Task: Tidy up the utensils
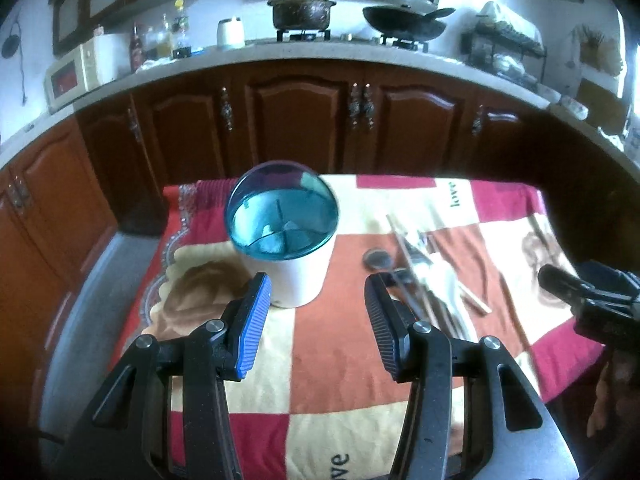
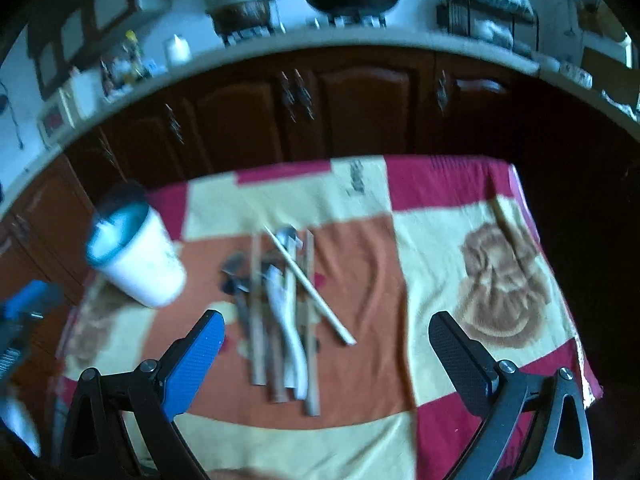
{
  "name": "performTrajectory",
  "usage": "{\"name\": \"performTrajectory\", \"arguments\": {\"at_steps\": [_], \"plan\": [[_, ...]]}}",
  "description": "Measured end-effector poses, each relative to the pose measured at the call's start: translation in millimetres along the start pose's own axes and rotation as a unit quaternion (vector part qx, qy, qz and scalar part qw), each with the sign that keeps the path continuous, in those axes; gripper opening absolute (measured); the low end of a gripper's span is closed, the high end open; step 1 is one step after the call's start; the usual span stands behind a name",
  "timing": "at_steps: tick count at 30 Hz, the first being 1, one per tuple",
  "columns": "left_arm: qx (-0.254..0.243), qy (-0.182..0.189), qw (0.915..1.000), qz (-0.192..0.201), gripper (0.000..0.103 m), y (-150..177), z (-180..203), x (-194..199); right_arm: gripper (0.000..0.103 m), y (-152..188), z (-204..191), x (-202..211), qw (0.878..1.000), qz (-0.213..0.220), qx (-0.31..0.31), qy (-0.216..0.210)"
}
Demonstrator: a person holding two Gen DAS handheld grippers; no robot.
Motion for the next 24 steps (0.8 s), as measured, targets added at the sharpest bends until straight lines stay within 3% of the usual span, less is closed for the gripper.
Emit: {"name": "performTrajectory", "arguments": {"at_steps": [10, 24], "plan": [[0.002, 0.013, 0.9994, 0.033, 0.048, -9.7, 4.0, 37.8, 0.102, -6.3, -36.8, 64.3, 0.998, 0.059, -0.008, 0.014], [0.009, 0.028, 0.9988, 0.038, 0.048, -7.6, 2.3, 50.9, 0.102, -1.7, -49.8, 81.6, 0.997, 0.073, 0.009, 0.022]]}}
Point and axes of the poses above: each gripper's, at about its wrist camera, not at the fingertips, and x roughly against the way its jaws point, z to its right, y to its underside, the point moved 1 cm from there along -x, roughly the way its jaws point, and after that the axes turned 7 degrees about -y, right-handed, at the moved point
